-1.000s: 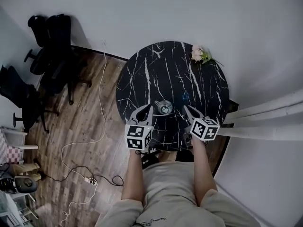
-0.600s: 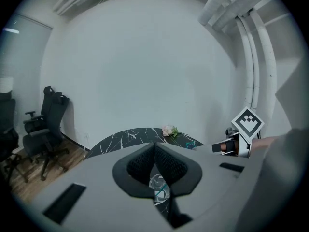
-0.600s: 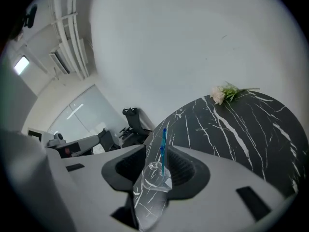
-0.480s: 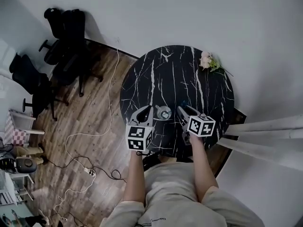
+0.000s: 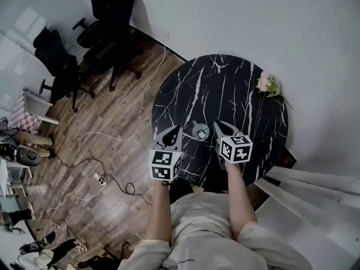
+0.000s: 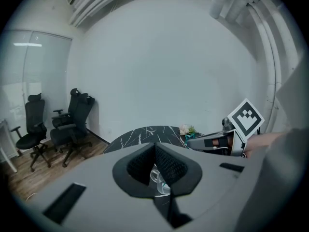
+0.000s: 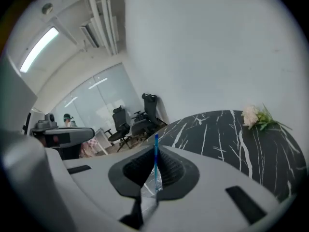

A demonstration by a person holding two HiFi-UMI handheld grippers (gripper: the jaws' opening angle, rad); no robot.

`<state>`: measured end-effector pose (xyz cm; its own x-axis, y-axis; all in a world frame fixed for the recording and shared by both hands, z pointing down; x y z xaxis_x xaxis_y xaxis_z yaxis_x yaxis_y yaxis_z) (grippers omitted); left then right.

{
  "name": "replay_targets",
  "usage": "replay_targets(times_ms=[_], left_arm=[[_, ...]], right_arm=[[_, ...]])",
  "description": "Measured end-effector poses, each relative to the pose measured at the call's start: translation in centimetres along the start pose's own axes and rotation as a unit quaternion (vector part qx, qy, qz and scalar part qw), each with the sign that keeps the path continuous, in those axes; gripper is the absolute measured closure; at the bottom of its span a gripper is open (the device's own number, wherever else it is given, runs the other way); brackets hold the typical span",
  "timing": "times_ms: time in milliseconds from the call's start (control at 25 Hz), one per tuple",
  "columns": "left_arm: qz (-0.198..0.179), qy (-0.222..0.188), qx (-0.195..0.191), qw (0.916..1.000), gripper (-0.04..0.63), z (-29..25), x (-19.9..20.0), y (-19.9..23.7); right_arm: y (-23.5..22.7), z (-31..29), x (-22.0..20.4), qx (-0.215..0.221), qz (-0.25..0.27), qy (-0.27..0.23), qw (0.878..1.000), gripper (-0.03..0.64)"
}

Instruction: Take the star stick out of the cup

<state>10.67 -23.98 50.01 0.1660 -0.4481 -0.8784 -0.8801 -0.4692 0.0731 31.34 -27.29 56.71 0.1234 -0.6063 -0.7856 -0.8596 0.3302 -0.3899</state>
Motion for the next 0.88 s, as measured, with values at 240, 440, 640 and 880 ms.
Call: replay_targets(times_ms=[240,440,640,880], left_arm=[[0.022,0.003,0.045,0.9987,0.572,1.6,-1.2,-0.3],[0.025,-0.005,0.061,0.9978,0.572,2.5,-0.9,-0.5],[0.039,-0.017,0.066,0.9969,0.572,3.0,-0.8,-0.9],[0.059,-0.008,0.062,0.9963,0.572,2.5,-2.5,-1.7]], right_arm=[[3.4,-1.3,0.3,0.070,0.129,-0.028,0.989,0.572],[4.8,-1.5,0.0,0.101,0.166,-0.026,0.981,0.572],[4.6,-1.0,-0.2,0.101,0.160,-0.029,0.982,0.572],[4.5,-0.3,-0.8,0.092,0.166,-0.042,0.981,0.572]])
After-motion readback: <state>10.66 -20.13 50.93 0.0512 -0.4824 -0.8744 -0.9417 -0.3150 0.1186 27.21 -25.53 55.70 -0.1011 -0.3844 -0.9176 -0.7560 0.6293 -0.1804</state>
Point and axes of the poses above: the fingertips, and each gripper's own axes: z backward along the fingers, y to its left, x out of its top, the point moved 8 cm from there along z, backward along the fingers, and after that the axes turned 2 degrees about -x, right-handed, at the moved point
